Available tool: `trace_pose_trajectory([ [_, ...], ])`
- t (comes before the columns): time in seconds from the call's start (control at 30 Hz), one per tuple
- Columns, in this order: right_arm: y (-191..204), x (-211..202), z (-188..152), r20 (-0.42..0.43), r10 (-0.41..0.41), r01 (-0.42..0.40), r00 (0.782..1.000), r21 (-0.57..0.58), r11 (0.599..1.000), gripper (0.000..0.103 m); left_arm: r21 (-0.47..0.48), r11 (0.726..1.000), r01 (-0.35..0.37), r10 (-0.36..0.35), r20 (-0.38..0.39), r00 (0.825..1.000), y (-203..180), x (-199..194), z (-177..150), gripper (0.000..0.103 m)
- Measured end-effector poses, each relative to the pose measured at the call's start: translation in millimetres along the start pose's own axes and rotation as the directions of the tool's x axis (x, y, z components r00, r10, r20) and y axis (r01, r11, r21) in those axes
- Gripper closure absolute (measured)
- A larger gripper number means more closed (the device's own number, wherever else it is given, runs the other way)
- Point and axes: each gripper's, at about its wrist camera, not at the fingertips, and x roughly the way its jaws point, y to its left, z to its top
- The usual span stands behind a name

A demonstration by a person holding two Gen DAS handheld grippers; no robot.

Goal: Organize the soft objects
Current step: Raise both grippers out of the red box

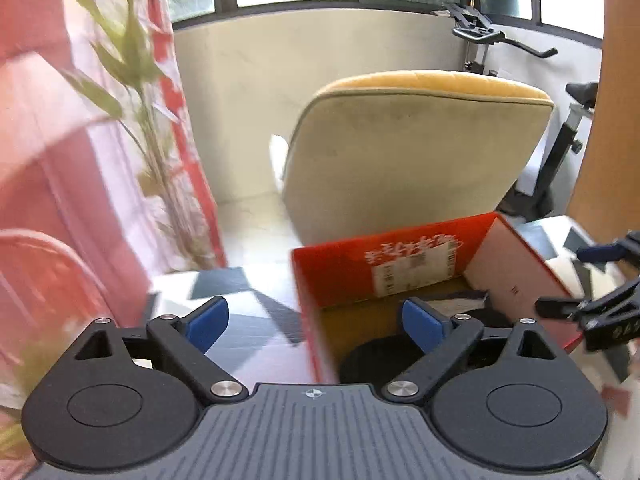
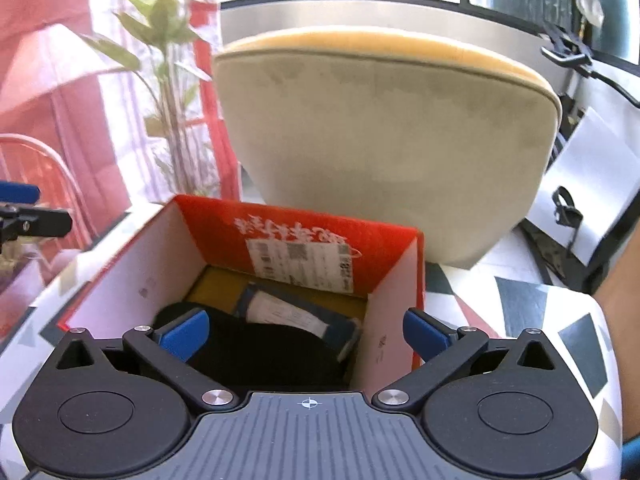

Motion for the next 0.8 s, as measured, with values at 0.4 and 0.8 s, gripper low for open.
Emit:
trace_pose_trajectory([
  [0.4, 4.9, -54.2, -48.8, 0.130, -0.042, 0.027, 0.991, 0.118, 0.993, 0.000, -0.061, 0.998, -0.007, 0.008, 0.015, 1.000, -6.2, -47.8, -73.0, 0.000],
  [0.8, 14.8, -79.8, -142.9, 0.047, -0.007, -0.001, 0.999, 0.167, 0.986, 0.000, -0.071, 0.996, 0.044, -0.047, -0.045, 0.998, -15.2, -62.8, -156.2, 0.000],
])
